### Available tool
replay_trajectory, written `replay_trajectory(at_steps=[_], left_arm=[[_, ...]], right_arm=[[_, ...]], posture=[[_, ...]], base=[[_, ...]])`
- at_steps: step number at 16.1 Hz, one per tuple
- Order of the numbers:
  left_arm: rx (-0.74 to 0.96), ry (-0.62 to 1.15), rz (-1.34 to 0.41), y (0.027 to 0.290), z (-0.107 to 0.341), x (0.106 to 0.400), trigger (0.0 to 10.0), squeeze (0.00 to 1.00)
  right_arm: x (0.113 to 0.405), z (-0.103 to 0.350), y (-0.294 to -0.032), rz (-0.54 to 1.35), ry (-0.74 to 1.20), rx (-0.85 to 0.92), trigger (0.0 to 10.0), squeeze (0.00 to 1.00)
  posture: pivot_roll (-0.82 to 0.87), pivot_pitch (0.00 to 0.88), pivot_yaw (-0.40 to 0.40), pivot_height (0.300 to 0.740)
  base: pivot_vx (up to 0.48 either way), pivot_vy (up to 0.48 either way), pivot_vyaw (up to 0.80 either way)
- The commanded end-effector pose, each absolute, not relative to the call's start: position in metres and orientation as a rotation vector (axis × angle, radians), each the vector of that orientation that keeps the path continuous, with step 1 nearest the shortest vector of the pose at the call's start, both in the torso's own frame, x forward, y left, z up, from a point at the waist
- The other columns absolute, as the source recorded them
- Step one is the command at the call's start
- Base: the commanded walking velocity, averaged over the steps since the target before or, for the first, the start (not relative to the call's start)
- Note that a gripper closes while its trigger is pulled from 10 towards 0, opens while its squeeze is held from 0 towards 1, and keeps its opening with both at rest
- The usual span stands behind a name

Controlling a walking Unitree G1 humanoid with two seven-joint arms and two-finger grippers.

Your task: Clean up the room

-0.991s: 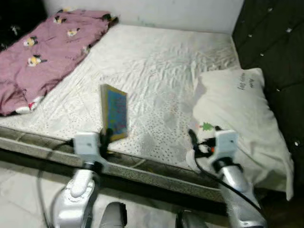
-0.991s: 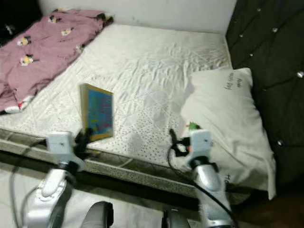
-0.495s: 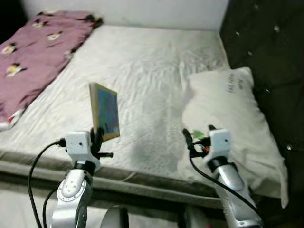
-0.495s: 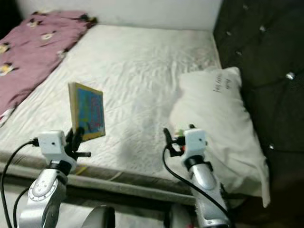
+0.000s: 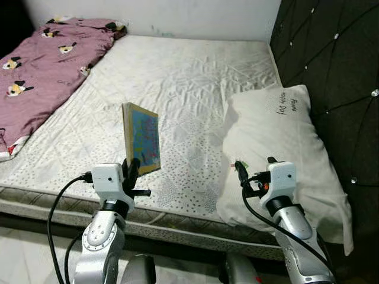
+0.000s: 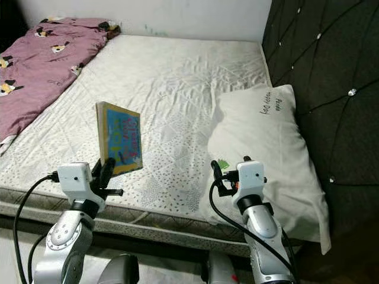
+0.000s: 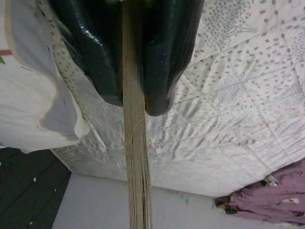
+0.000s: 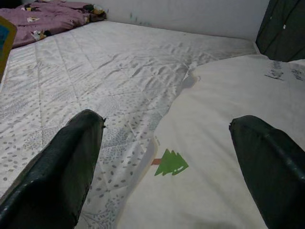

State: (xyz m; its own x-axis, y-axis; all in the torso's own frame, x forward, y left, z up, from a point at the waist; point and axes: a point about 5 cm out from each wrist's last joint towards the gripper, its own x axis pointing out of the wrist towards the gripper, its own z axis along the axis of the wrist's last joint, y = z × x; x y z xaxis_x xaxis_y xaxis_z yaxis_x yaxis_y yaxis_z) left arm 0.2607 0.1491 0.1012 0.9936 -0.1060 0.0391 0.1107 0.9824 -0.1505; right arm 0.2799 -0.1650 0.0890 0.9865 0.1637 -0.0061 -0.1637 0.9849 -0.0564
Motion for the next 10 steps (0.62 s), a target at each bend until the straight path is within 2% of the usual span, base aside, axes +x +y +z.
replay_trajectory(at_steps=[1, 4, 8, 10], left_arm=[[-0.148, -0.067, -0.109, 0.1505, 0.1084, 0.2618, 10.0, 0.0], [-0.148, -0.07, -0.105, 0.1504, 0.1089, 0.262, 10.0, 0.0], [-0.148, -0.088, -0.117, 0.1508, 0.111, 0.2618, 10.0, 0.0], [-0.148, -0.089, -0.117, 0.151, 0.1112, 0.2617, 10.0, 0.0]], right_arm=[[0.2798, 0.0911, -0.1638, 0.169, -0.004, -0.06, 10.0, 0.0], [0.2806, 0.0901, -0.1623, 0.185, -0.001, -0.062, 10.0, 0.0], [0.2807, 0.0892, -0.1623, 0.184, 0.0, -0.065, 10.0, 0.0], [0.2814, 0.0891, -0.1625, 0.185, 0.002, -0.061, 10.0, 0.0]], posture=[[0.03, 0.078, 0.022, 0.604], [0.03, 0.075, 0.02, 0.574], [0.03, 0.07, 0.021, 0.574], [0.03, 0.069, 0.023, 0.574]], base=[[0.0, 0.0, 0.0], [0.0, 0.0, 0.0], [0.0, 0.0, 0.0], [0.274, 0.0, 0.0]])
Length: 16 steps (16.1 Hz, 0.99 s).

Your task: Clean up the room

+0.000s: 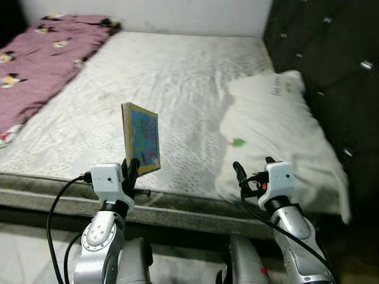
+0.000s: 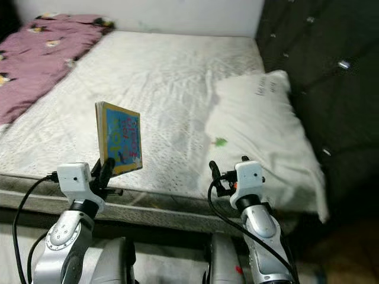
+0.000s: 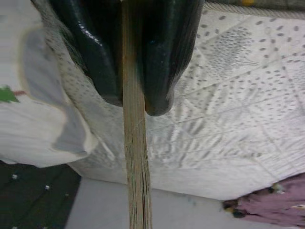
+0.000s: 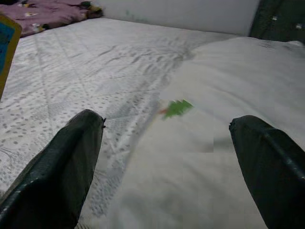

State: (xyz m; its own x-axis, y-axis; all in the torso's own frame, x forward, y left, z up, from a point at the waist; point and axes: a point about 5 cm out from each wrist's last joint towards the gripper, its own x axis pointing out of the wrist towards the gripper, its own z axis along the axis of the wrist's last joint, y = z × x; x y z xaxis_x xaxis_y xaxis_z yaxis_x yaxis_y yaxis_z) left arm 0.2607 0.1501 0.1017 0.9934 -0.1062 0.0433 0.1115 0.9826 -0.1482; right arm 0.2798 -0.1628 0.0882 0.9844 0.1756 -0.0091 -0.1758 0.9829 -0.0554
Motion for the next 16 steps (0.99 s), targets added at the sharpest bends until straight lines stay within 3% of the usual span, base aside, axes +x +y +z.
replay_trajectory(at_steps=[1, 4, 13, 16], left_arm=[[-0.148, -0.088, -0.117, 0.1509, 0.1112, 0.2614, 10.0, 0.0], [-0.149, -0.088, -0.117, 0.151, 0.111, 0.2613, 10.0, 0.0], [-0.156, -0.08, -0.125, 0.1508, 0.1102, 0.2612, 10.0, 0.0], [-0.174, -0.065, -0.137, 0.1471, 0.1095, 0.2629, 10.0, 0.0]], right_arm=[[0.2813, 0.0892, -0.1626, 0.185, 0.003, -0.063, 10.0, 0.0], [0.2814, 0.089, -0.1623, 0.187, 0.003, -0.064, 10.0, 0.0], [0.2818, 0.087, -0.162, 0.186, 0.01, -0.072, 10.0, 0.0], [0.2819, 0.0867, -0.1628, 0.184, 0.011, -0.074, 10.0, 0.0]], posture=[[0.03, 0.07, 0.021, 0.574], [0.03, 0.07, 0.021, 0.574], [0.03, 0.079, 0.019, 0.574], [0.03, 0.081, 0.019, 0.574]], base=[[0.277, 0.0, -0.68], [0.274, 0.0, -0.62], [0.308, 0.056, 0.0], [0.0, 0.0, 0.0]])
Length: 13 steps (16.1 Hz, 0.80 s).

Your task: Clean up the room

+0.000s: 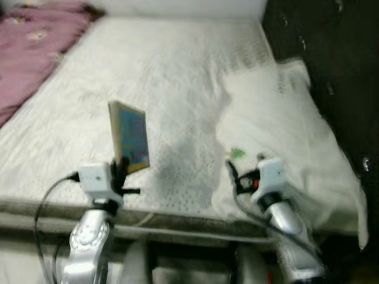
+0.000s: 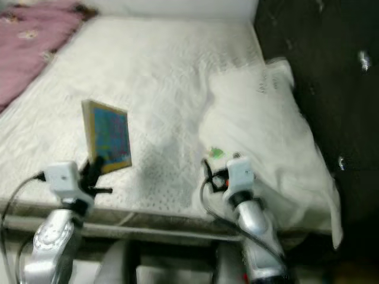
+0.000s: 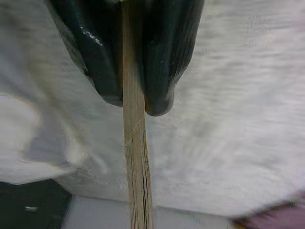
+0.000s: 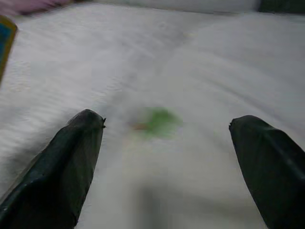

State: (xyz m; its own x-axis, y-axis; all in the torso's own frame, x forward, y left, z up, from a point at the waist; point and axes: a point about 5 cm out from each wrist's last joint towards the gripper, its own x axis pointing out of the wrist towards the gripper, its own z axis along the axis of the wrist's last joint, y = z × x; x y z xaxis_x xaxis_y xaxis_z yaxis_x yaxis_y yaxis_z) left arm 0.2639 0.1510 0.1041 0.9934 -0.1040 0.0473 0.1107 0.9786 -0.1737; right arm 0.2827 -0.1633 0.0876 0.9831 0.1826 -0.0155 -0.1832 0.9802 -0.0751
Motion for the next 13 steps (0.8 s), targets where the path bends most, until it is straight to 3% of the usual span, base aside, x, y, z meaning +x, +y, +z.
replay_trajectory(at_steps=[1, 5, 8, 13], left_arm=[[-0.176, -0.062, -0.143, 0.146, 0.109, 0.263, 10.0, 0.0], [-0.263, 0.026, -0.108, 0.146, 0.102, 0.263, 10.0, 0.0], [-0.55, 0.02, -0.121, 0.131, 0.115, 0.269, 10.0, 0.0], [-0.877, 0.189, -0.151, 0.12, 0.113, 0.269, 10.0, 0.0]], right_arm=[[0.282, 0.087, -0.163, 0.182, 0.012, -0.074, 10.0, 0.0], [0.282, 0.086, -0.164, 0.181, 0.013, -0.078, 10.0, 0.0], [0.279, 0.085, -0.167, 0.173, 0.018, -0.088, 10.0, 0.0], [0.282, 0.086, -0.173, 0.174, 0.023, -0.108, 10.0, 0.0]], posture=[[0.03, 0.08, 0.02, 0.574], [0.03, 0.081, 0.02, 0.574], [0.02, 0.085, 0.02, 0.574], [0.03, 0.101, -0.006, 0.574]], base=[[0.0, 0.0, 0.0], [0.0, 0.0, 0.0], [0.0, 0.0, 0.0], [0.0, 0.0, 0.0]])
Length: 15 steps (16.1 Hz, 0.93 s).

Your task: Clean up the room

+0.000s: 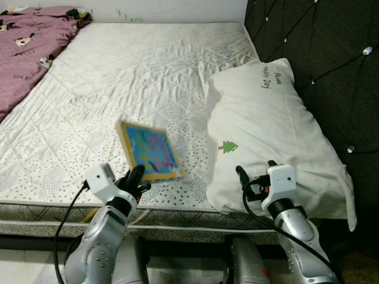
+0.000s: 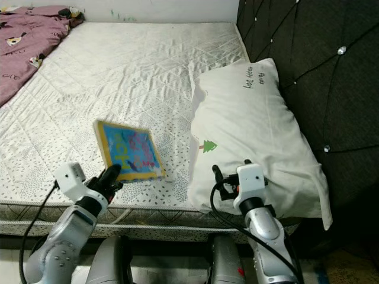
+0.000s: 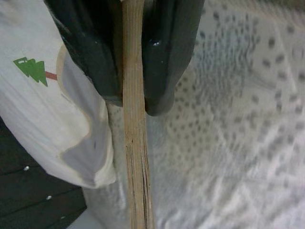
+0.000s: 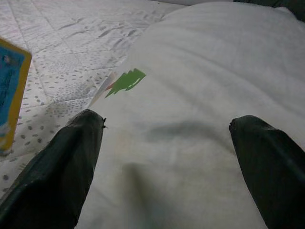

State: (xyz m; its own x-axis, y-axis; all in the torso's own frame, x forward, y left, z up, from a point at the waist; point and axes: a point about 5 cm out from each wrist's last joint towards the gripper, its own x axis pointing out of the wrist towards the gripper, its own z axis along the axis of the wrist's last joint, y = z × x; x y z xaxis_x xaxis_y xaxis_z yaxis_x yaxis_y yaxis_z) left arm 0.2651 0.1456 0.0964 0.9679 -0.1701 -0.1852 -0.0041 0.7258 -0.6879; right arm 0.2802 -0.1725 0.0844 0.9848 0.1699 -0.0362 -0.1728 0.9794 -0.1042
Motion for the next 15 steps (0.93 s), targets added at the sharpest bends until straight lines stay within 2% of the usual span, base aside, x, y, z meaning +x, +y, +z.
replay_trajectory(at_steps=[1, 2, 4, 7, 10, 12, 15], left_arm=[[-0.904, 0.237, -0.18, 0.115, 0.113, 0.266, 10.0, 0.0], [-0.935, 0.266, -0.223, 0.111, 0.117, 0.261, 10.0, 0.0], [-0.878, 0.438, -0.25, 0.114, 0.101, 0.248, 10.0, 0.0], [-0.844, 0.55, -0.287, 0.123, 0.093, 0.245, 10.0, 0.0], [-0.8, 0.585, -0.277, 0.13, 0.094, 0.25, 10.0, 0.0], [-0.72, 0.547, -0.246, 0.152, 0.098, 0.26, 10.0, 0.0], [-0.709, 0.543, -0.247, 0.167, 0.099, 0.271, 10.0, 0.0]], right_arm=[[0.284, 0.087, -0.172, 0.181, 0.022, -0.114, 10.0, 0.0], [0.286, 0.089, -0.172, 0.191, 0.015, -0.128, 10.0, 0.0], [0.288, 0.09, -0.174, 0.191, 0.014, -0.134, 10.0, 0.0], [0.289, 0.091, -0.174, 0.191, 0.01, -0.14, 10.0, 0.0], [0.288, 0.092, -0.174, 0.199, 0.001, -0.16, 10.0, 0.0], [0.287, 0.09, -0.181, 0.182, 0.008, -0.169, 10.0, 0.0], [0.286, 0.091, -0.18, 0.183, 0.003, -0.171, 10.0, 0.0]], posture=[[0.03, 0.105, -0.012, 0.574], [0.04, 0.105, -0.017, 0.574], [0.04, 0.108, -0.024, 0.574], [0.03, 0.106, -0.025, 0.574], [0.02, 0.103, -0.02, 0.574], [0.02, 0.104, -0.018, 0.574], [0.02, 0.103, -0.019, 0.574]], base=[[0.0, 0.0, 0.0], [0.0, 0.0, 0.0], [0.0, 0.0, 0.0], [0.0, 0.0, 0.0], [0.0, 0.0, 0.0], [0.0, 0.0, 0.0], [0.0, 0.0, 0.0]])
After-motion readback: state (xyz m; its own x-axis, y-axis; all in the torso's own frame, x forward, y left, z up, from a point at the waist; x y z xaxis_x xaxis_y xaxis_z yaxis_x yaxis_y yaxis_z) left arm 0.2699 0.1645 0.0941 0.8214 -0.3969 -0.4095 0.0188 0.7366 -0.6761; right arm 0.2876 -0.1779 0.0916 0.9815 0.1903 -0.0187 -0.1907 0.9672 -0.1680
